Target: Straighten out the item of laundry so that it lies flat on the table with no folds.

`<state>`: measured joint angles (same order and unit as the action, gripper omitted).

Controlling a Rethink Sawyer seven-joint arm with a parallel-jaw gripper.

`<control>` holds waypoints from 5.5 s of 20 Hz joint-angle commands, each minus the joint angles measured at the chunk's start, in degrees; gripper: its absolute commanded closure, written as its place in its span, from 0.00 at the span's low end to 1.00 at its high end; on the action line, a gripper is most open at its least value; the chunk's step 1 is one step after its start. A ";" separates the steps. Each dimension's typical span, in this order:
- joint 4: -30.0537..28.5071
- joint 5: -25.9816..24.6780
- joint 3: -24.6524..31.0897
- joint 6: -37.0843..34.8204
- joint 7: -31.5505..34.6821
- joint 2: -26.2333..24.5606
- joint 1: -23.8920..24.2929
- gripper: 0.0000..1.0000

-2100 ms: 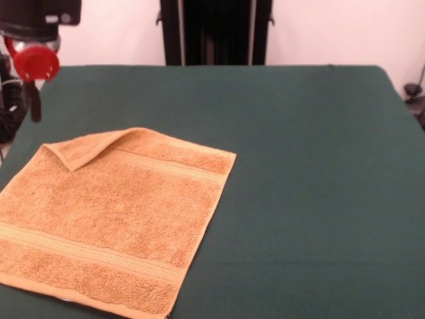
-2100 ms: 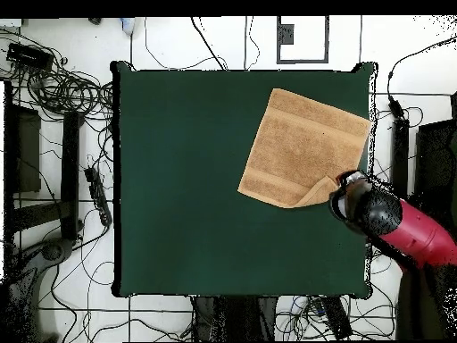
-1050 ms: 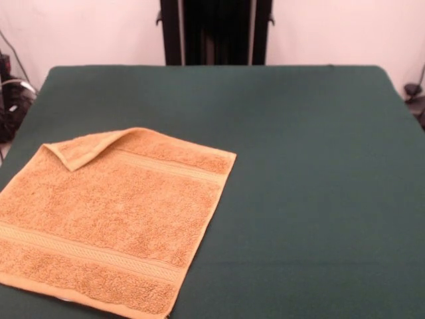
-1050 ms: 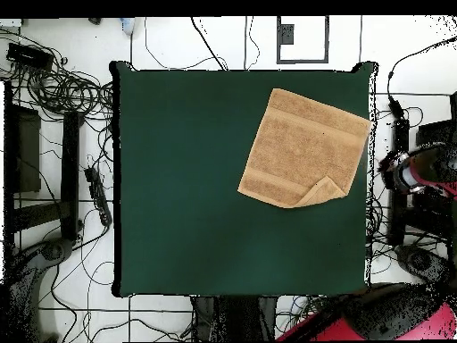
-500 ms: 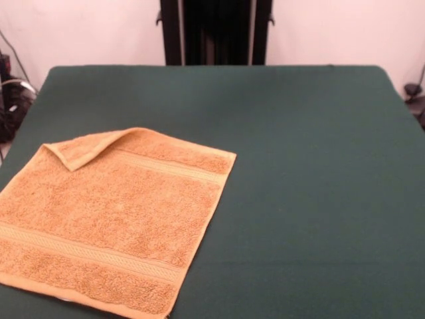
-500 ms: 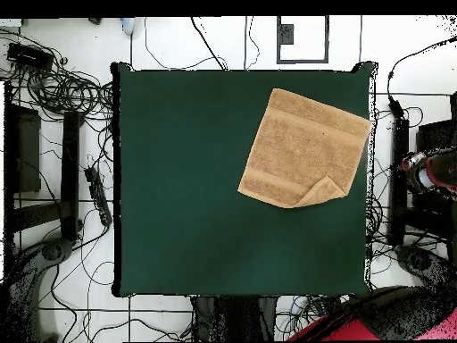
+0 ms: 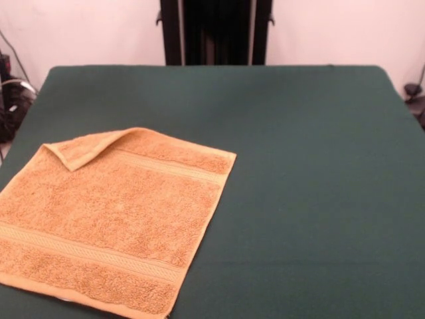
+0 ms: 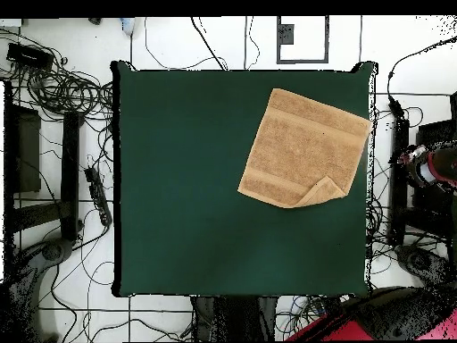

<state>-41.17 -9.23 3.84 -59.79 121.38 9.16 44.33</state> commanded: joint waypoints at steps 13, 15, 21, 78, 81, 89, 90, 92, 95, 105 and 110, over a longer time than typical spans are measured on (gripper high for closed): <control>-15.41 7.92 8.53 7.49 1.03 3.12 -5.26 0.00; -16.93 8.70 8.40 8.75 2.08 3.60 -5.58 0.00; -21.05 9.70 7.43 14.24 5.57 4.87 -7.14 0.00; -45.17 18.40 1.26 38.30 7.43 6.65 -10.28 0.00; -46.71 19.04 -0.76 38.94 10.33 8.30 -12.32 0.00; -48.62 21.99 -2.97 40.75 15.38 9.78 -15.65 0.00; -48.68 22.38 -3.28 40.88 15.88 9.78 -16.02 0.00; -49.64 22.93 -3.42 41.84 16.63 10.12 -16.66 0.00; -50.11 23.49 -2.98 42.33 16.04 10.13 -16.42 0.00; -55.19 23.46 -3.28 47.04 16.79 11.70 -17.00 0.00; -57.79 23.79 -2.87 50.78 17.35 11.18 -16.88 0.00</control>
<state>-89.92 11.31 -1.20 -13.95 122.97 21.51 30.37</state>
